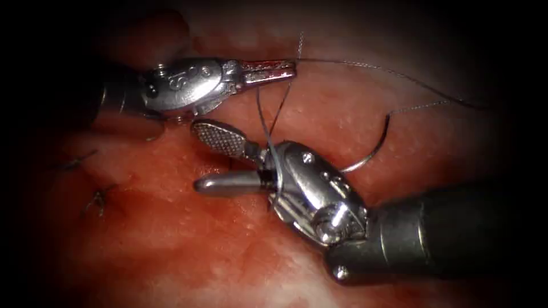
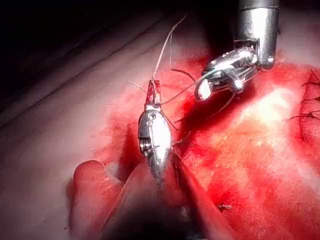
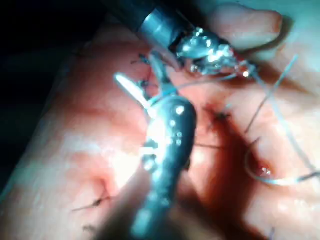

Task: Wound Closure
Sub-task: Using the left gripper, wrap two times around the right gripper counter-clockwise.

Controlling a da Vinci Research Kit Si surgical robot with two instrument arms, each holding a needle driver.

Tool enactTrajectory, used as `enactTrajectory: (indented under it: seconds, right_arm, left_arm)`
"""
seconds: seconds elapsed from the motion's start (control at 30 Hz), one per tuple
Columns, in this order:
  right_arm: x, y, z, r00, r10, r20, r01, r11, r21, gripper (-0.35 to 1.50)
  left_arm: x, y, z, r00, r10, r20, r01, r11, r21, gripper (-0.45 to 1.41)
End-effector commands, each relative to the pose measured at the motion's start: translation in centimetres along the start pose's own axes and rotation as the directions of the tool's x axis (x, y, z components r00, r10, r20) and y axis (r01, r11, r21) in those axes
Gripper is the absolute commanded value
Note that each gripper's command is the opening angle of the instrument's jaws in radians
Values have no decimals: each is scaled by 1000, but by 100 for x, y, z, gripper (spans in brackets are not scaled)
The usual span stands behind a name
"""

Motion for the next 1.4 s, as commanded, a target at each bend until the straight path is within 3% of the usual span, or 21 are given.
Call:
enactTrajectory:
  seconds: [0.03,0.53,1.4]
  right_arm:
    - [-4,5,-4,1000,4,-10,-4,1000,-29,86]
    - [9,24,-35,998,-15,-61,3,980,-198,86]
    - [12,28,-59,999,-27,-26,21,981,-193,66]
  left_arm:
    - [-4,2,0,1000,6,-6,-6,1000,-1,-45]
    - [5,34,-17,1000,8,-25,-8,1000,15,-45]
    - [12,60,-40,999,6,-39,-5,1000,16,-45]
